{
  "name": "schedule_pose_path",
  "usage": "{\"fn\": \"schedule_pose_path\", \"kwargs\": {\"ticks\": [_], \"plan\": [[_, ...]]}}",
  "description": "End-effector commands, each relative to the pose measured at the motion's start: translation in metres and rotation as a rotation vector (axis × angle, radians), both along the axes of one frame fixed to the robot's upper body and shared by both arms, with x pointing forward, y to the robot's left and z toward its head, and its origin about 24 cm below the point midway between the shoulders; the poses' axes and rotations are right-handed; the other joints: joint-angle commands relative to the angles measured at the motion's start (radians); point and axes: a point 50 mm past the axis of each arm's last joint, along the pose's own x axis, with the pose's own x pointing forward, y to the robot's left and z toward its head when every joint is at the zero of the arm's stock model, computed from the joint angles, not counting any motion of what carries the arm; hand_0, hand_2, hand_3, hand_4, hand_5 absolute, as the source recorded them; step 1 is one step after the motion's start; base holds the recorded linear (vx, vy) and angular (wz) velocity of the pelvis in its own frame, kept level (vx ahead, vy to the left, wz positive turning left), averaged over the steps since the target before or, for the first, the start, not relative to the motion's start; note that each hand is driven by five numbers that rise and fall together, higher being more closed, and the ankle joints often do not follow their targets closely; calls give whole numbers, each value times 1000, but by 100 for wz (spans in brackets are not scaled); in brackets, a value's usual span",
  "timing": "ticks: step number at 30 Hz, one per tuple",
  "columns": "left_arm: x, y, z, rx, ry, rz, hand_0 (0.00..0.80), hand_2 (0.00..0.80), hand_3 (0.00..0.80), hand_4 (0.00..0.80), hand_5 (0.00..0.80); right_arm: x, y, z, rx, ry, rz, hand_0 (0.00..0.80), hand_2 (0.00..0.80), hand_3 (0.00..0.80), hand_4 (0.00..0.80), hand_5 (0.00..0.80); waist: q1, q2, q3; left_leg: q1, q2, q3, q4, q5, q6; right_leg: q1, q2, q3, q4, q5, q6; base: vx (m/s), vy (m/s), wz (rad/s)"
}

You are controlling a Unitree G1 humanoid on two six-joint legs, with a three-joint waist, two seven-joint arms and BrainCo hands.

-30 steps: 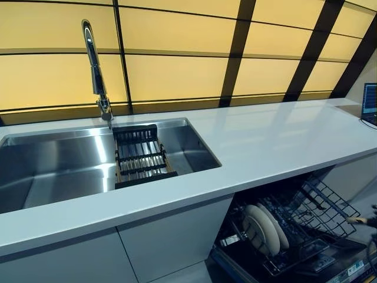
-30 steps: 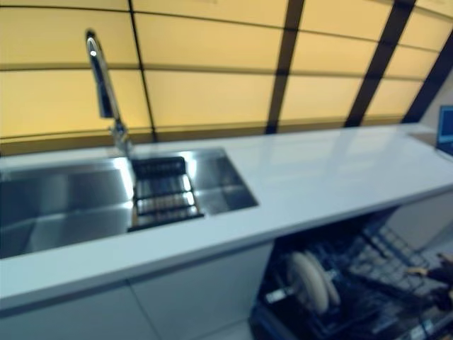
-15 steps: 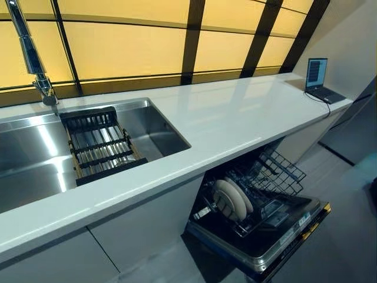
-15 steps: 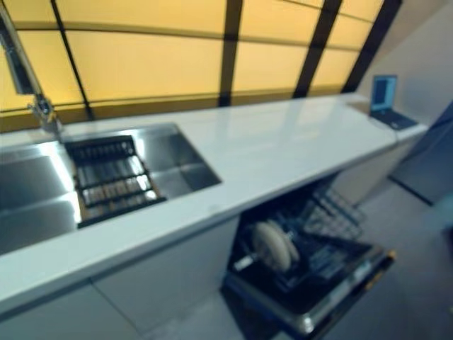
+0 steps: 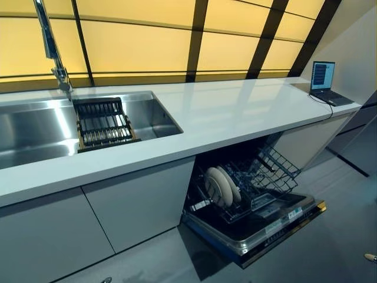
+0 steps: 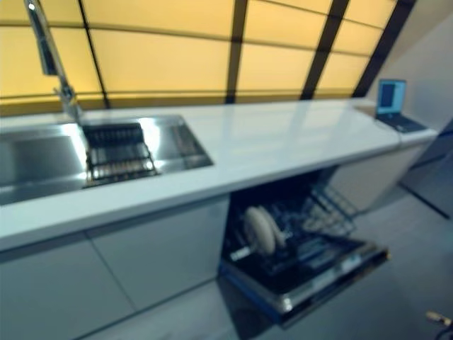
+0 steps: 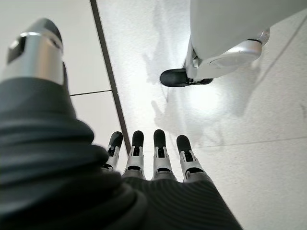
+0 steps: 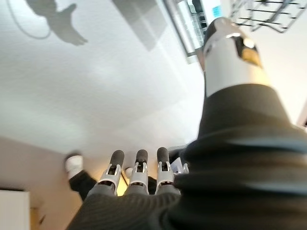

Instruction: Take plates into dishwasher

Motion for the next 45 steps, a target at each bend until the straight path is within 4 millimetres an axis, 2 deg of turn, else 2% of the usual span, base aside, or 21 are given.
{"fn": "schedule_pose_path", "kwargs": {"ticks": [1, 6, 8, 10, 11, 12, 14, 16, 17, 19, 23, 29, 31, 33, 37, 39, 40, 41, 42, 43, 45], "plan": [[-21, 2, -5, -18, -1, 86, 0, 0, 0, 0, 0, 10, -4, 8, -39, -26, -7, 0, 0, 0, 0, 0, 69, 27, 26, -123, -94, 26, -161, 85, 41, 201, 113, 56, -5, -78, -97, -189, -217, 25], [-59, -1, -13, -43, 77, 127, 0, 0, 0, 0, 0, 0, 7, -13, -8, 18, -54, 0, 0, 0, 0, 0, 70, 54, 73, -119, -128, 79, -129, 126, 34, 180, 171, 23, -14, -29, -134, -213, -185, 66], [-57, -1, -13, -45, 64, 128, 0, 0, 0, 0, 0, -6, 12, -21, 4, 22, -91, 0, 0, 0, 0, 0, 45, 41, 84, -96, -125, 108, 29, 111, 39, 153, 157, -31, -42, 11, -145, -379, -171, 69], [-52, -1, -12, -44, 50, 130, 0, 0, 0, 0, 0, -9, 15, -25, 21, 18, -110, 0, 0, 0, 0, 0, 29, 23, 88, -89, -120, 105, 145, 61, 52, 133, 135, -68, -59, 40, -149, -366, -130, 70], [-43, -2, -11, -45, 31, 114, 0, 0, 0, 0, 0, -15, 17, -30, 36, 14, -130, 0, 0, 0, 0, 0, 6, -9, 87, -49, -130, 83, 261, -55, 91, 101, 91, -100, -75, 79, -144, -355, -65, 34], [-37, -3, -11, -46, 20, 109, 0, 0, 0, 0, 0, -18, 17, -31, 36, 9, -137, 0, 0, 0, 0, 0, -7, -25, 80, -6, -147, 65, 294, -121, 111, 82, 70, -115, -80, 96, -136, -465, -65, 39], [-29, -3, -9, -54, -4, 101, 0, 0, 0, 0, 0, -24, 15, -31, 39, 17, -144, 0, 0, 0, 0, 0, -38, -34, 62, 91, -171, 47, 304, -178, 124, 58, 65, -135, -83, 103, -131, -225, -1, 60], [-15, -7, -8, -70, -38, 77, 0, 0, 0, 0, 0, -34, 15, -33, 45, 26, -149, 0, 0, 0, 0, 0, -74, -13, 25, 237, -210, 16, 174, -215, 122, 26, 87, -172, -70, 100, -128, -172, 85, 81], [-6, -10, -6, -84, -61, 54, 0, 0, 0, 0, 0, -39, 14, -33, 44, 30, -171, 0, 0, 0, 0, 0, -91, 11, 7, 315, -229, 7, 20, -219, 112, 9, 109, -200, -57, 100, -123, -166, 111, 62], [12, -18, -4, -98, -93, -1, 0, 0, 0, 0, 0, -46, 14, -35, 50, 26, -218, 0, 0, 0, 0, 0, -106, 30, 0, 344, -253, 2, -92, -200, 107, -30, 122, -239, -33, 107, -120, -176, 53, 105], [22, -22, -2, -93, -133, -42, 0, 0, 0, 0, 0, -45, 13, -34, 55, 38, -206, 0, 0, 0, 0, 0, -109, 29, 4, 344, -290, -67, -138, -192, 114, -100, 122, -243, -35, 154, -101, -198, 14, 75], [14, -18, -3, -66, -109, -68, 0, 0, 0, 0, 0, -28, 6, -20, 18, 60, -131, 0, 0, 0, 0, 0, -95, 22, 16, 336, -334, -82, -166, -171, 131, -125, 130, -266, -50, 206, -79, -87, 76, 7], [7, -13, -3, -50, -82, -59, 0, 0, 0, 0, 0, -21, 7, -20, 11, 56, -108, 0, 0, 0, 0, 0, -91, 28, 29, 330, -341, -92, -167, -162, 141, -161, 120, -259, 49, 232, -61, -143, 41, -6], [-2, -4, -2, -40, -46, -40, 0, 0, 0, 0, 0, -12, 14, -23, 38, 23, -101, 0, 0, 0, 0, 0, -84, 38, 41, 316, -318, -67, -165, -153, 151, -188, 34, -252, 148, 251, -22, -159, -45, -24], [-15, 2, -4, -58, -17, 25, 0, 0, 0, 0, 0, -6, 26, -35, 79, -13, -106, 0, 0, 0, 0, 0, -71, 37, 45, 315, -272, -41, -155, -157, 142, -144, -97, -176, 84, 294, 20, -53, -236, -33], [-23, 3, -5, -65, 5, 38, 0, 0, 0, 0, 0, -15, 39, -54, 108, 8, -155, 0, 0, 0, 0, 0, -74, 31, 42, 301, -182, -46, -85, -181, 114, -118, -214, -31, -13, 361, 56, -19, -538, -13], [-23, 3, -5, -65, 6, 39, 0, 0, 0, 0, 0, -16, 42, -56, 114, 16, -157, 0, 0, 0, 0, 0, -75, 31, 42, 297, -172, -47, -73, -186, 111, -117, -219, -15, -19, 362, 58, -25, -424, -15], [-22, 3, -5, -60, 5, 36, 0, 0, 0, 0, 0, -21, 44, -61, 124, 29, -171, 0, 0, 0, 0, 0, -83, 31, 45, 277, -145, -61, -33, -195, 105, -111, -204, 43, -24, 327, 56, -40, -295, -11], [-20, 3, -5, -54, 5, 29, 0, 0, 0, 0, 0, -24, 47, -64, 129, 37, -193, 0, 0, 0, 0, 0, -84, 23, 49, 250, -127, -74, 16, -208, 99, -99, -179, 63, -30, 283, 58, -85, -327, -7], [-20, 2, -5, -46, 1, 35, 0, 0, 0, 0, 0, -23, 50, -67, 135, 39, -202, 0, 0, 0, 0, 0, -73, 16, 51, 230, -113, -69, 47, -211, 92, -87, -182, 25, -28, 267, 60, -148, -363, 18], [-17, 4, -3, -34, -20, 60, 0, 0, 0, 0, 0, -26, 57, -74, 155, 60, -226, 0, 0, 0, 0, 0, -67, 8, 60, 197, -79, -71, 62, -191, 71, -76, -159, 20, -33, 241, 65, -172, -297, 40]]}}
